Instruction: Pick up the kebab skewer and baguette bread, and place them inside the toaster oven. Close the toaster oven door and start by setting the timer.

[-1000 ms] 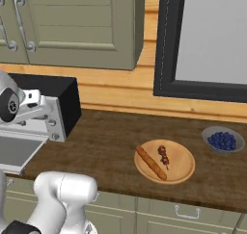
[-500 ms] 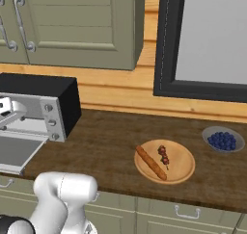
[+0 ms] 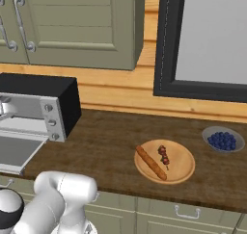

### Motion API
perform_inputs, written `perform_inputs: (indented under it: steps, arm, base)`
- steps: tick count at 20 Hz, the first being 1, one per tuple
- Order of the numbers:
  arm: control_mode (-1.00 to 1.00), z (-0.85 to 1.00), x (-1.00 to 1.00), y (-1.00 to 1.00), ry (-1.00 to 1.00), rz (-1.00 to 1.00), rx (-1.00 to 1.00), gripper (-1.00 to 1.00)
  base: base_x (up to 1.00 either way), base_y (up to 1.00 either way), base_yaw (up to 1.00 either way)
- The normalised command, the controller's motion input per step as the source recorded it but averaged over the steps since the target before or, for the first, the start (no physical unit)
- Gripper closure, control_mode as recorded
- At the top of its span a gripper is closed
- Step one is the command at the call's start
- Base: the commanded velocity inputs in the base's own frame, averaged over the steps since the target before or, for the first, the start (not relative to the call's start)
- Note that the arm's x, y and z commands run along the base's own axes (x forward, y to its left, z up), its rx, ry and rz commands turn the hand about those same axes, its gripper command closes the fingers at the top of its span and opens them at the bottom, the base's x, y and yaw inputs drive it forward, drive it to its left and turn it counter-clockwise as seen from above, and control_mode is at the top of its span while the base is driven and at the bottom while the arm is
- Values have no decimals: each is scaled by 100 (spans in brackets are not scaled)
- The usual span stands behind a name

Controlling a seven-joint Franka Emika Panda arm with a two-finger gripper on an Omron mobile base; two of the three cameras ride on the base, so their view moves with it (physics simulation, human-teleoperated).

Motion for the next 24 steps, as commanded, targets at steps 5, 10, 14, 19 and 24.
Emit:
perform_inputs:
  steps: [5, 10, 14, 19, 24]
  arm:
    - [-100, -27, 0, 32, -28, 0, 22, -100]
    - [-100, -21, 8, 0, -22, 0, 24, -100]
    - [-100, -6, 35, 13, -10, -6, 29, -100]
    - [-100, 0, 42, 24, -11, -5, 24, -100]
    - [-100, -2, 31, 31, -6, -7, 15, -100]
  base:
    - [0, 0, 0]
    - [0, 0, 0]
    - [0, 0, 0]
    - [0, 0, 0]
    - [0, 0, 0]
